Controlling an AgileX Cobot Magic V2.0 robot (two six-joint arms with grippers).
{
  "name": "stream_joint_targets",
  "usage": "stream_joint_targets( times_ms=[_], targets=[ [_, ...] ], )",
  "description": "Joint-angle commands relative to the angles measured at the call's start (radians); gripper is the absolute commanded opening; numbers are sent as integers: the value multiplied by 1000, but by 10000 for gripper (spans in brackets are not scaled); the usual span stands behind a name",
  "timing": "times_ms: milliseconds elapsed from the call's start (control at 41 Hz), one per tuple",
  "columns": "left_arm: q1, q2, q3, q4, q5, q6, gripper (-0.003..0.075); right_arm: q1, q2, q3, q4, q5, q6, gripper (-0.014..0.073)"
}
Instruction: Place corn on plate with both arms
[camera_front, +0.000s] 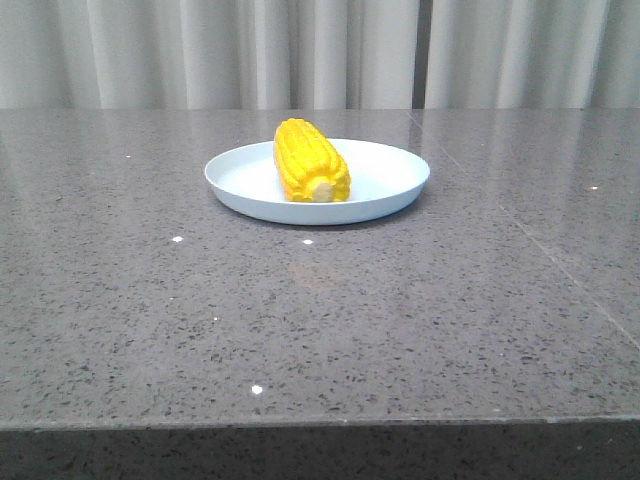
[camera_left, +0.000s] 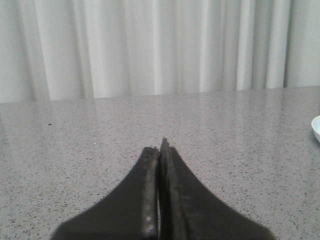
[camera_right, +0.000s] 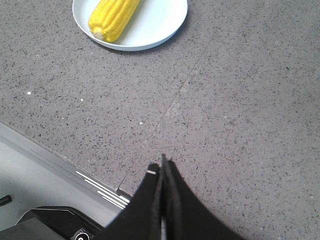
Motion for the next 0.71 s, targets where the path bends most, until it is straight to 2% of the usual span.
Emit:
stream_joint_targets(
  times_ms=[0, 683],
  targets=[
    [-6, -23, 5, 39, -76, -74, -20, -4, 5, -21, -12, -59, -8, -68],
    [-6, -23, 5, 47, -75, -92, -20, -4, 5, -21, -12, -59, -8, -68]
  ],
)
